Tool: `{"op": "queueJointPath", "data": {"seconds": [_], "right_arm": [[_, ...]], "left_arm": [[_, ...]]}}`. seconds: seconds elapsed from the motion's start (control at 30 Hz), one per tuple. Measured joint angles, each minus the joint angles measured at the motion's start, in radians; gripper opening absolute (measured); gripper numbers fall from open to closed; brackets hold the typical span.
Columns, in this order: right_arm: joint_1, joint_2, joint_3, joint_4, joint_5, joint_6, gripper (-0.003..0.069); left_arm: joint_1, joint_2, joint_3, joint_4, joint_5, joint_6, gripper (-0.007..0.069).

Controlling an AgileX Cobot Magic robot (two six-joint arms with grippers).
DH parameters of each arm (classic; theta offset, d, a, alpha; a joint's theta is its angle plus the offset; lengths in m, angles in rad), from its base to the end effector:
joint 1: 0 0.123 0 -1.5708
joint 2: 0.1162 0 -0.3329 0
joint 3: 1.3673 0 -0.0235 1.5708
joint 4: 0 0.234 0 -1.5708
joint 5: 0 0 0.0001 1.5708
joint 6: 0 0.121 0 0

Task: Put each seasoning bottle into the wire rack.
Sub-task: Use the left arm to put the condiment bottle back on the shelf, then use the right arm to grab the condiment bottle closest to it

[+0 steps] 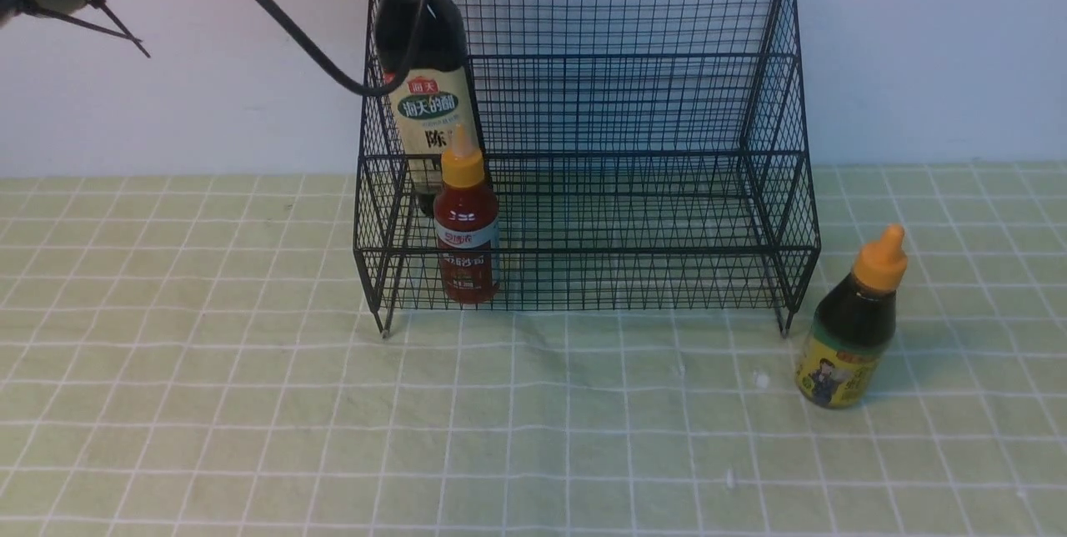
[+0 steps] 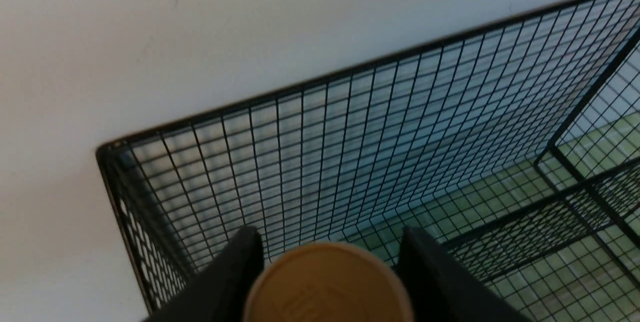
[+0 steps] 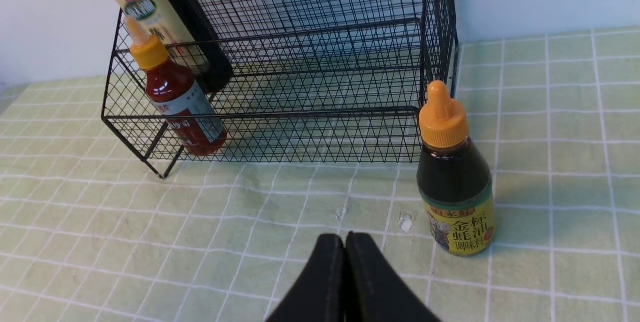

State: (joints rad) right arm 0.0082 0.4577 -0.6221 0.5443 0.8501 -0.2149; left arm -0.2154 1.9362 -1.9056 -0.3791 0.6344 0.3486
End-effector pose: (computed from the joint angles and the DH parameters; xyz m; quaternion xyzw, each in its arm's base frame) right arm 0.0375 0.0474 0.3293 -0.0327 0.8532 0.2136 0.4746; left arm 0.4706 -0.1302 0.3937 0.1632 0.8517 -0.1390 0.4782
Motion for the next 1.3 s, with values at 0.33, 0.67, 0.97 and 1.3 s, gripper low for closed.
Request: {"op": "queueJointPath", "data": {"seconds": [0.33, 0.67, 0.97, 1.3], "right_arm": [[0.000, 0.000, 0.000, 0.000, 0.000, -0.003, -0.0013], [0.000, 0.098, -0.124, -0.099, 0.077, 0.057, -0.0013], [0.000, 0.466, -0.458, -0.204, 0.377, 0.090, -0.0013], [0.000, 0.817, -0.673, -0.193, 0.379, 0.094, 0.0163]], "left_arm": [[0.000, 0.024, -0.001, 0.004, 0.022, 0.008, 0.0311], [0.000, -0.021, -0.006, -0.003, 0.012, 0.008, 0.0393], [0.000, -0.189, -0.011, 0.038, 0.133, 0.004, 0.0384], [0.000, -0.410, -0.012, 0.138, 0.414, -0.086, 0.0011]]}}
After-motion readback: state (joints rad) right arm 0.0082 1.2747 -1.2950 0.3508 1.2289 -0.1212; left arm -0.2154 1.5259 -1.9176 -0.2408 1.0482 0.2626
